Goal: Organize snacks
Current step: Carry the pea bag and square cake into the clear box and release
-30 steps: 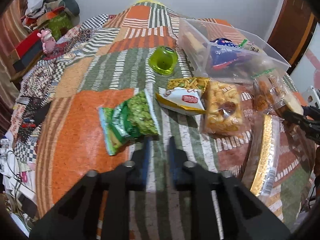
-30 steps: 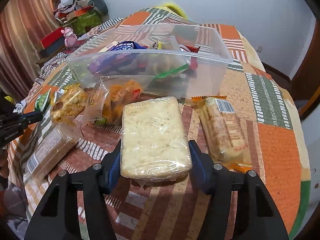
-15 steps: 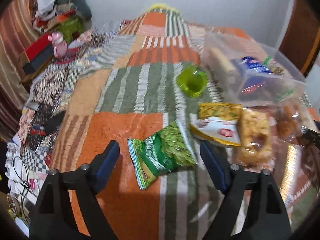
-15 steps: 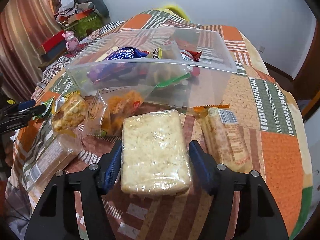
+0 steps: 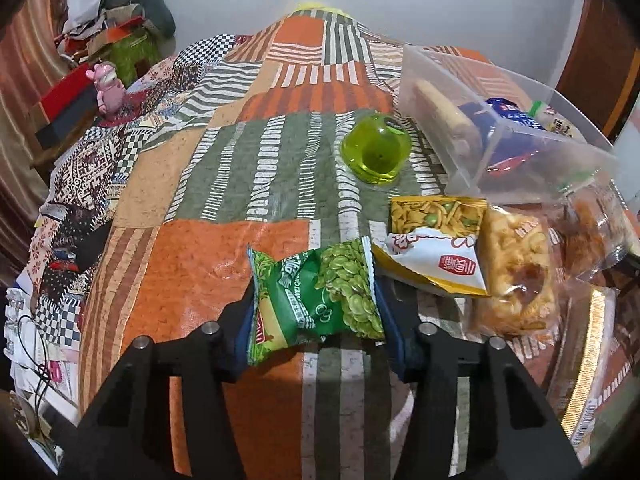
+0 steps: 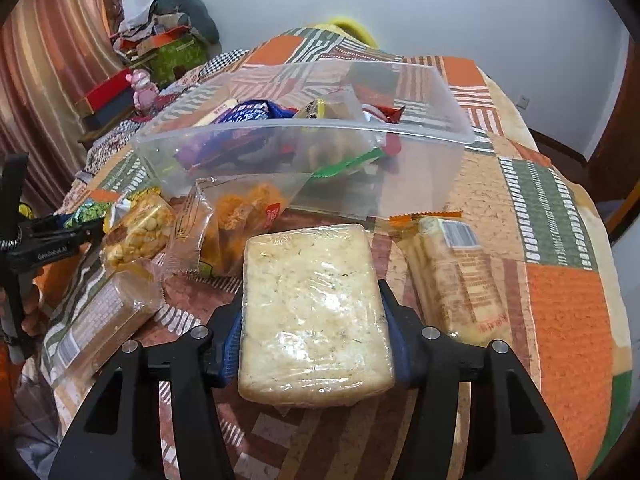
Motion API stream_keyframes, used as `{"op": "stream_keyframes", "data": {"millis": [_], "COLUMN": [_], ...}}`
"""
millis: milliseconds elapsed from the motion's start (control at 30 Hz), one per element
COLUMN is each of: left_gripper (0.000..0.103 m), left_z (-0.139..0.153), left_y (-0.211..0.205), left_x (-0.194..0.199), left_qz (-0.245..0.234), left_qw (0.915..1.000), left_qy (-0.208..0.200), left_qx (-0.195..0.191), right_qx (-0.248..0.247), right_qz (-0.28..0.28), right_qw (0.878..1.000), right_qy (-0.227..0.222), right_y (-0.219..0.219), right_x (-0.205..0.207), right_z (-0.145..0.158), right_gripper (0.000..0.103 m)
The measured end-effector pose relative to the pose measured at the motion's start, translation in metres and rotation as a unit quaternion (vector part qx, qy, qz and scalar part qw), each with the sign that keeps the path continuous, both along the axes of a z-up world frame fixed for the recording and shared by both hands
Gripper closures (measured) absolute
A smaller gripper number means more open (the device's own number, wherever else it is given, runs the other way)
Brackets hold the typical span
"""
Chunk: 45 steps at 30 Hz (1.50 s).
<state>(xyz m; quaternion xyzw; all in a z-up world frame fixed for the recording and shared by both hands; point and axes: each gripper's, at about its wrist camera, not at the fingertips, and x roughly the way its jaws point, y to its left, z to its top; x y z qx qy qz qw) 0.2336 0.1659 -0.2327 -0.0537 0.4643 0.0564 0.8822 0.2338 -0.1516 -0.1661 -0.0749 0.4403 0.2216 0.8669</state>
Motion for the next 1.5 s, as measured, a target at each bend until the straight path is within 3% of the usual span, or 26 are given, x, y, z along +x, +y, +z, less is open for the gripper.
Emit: {"op": "stream_keyframes", "data": {"millis": [167, 467, 833, 1200, 1500], "left_gripper": [0.053, 0.053, 0.053, 0.053, 0.052], "left_z": [0.017, 0.068, 0.110, 0.108, 0.092], "left_y": [-0.001, -0.029, -0.075, -0.103, -0.111], "left_x": [-0.007, -0.009, 0.024, 0.074, 0.107], "left_qz": [0.003, -0.019, -0.067, -0.087, -0.091], "left_qw": [0.9999, 0.9971, 0.9894, 0.9881, 0.9903], "left_qy": [-0.013, -0.072, -0.124, -0.123, -0.101], "left_qx": [-0.001, -0.012, -0.035, -0.033, -0.027], "right_qx": [0.010, 0.029, 0.038, 0.048, 0.043], "right_qz": [-0.005, -0.012, -0.025, -0.039, -0.032], "right_qw": [1.000, 0.997, 0.993, 0.990, 0.994], "right_qy": [-0.017, -0.064, -0.107, -0.128, -0.097], "right_y": [-0.009, -0.021, -0.022, -0.018, -0.008], "right_x": [-0.003, -0.003, 0.025, 0.056, 0.080], "right_z": [0.017, 0.054, 0.072, 0.082, 0.063], "right_gripper": [0.049, 0.049, 0.049, 0.049, 0.049]}}
